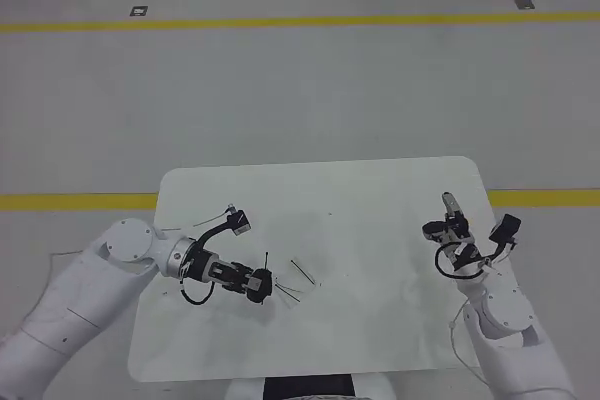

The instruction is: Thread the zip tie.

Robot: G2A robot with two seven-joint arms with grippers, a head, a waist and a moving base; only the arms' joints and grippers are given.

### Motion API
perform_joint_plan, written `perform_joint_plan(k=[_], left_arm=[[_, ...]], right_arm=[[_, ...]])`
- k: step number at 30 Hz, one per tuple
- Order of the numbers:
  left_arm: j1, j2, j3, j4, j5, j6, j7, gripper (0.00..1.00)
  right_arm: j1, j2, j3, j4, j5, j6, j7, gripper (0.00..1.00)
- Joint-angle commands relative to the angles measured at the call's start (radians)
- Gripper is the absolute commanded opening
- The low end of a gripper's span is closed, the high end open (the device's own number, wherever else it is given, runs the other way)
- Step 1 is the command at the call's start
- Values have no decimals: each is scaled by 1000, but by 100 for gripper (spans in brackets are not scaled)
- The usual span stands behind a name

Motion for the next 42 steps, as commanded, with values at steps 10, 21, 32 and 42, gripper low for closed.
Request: perform_joint_plan(k=[10, 21, 32, 42], left_arm=[[0, 0, 0, 0, 0, 0, 0, 0], [0, 0, 0, 0, 0, 0, 0, 0], [0, 0, 0, 0, 0, 0, 0, 0], [0, 0, 0, 0, 0, 0, 0, 0]], right_arm=[[-17, -5, -18, 1, -30, -37, 10, 100], [40, -7, -76, 0, -30, -18, 154, 100], [76, -13, -101, 15, -47, -39, 125, 100], [102, -15, -107, 19, -2, -29, 173, 100]])
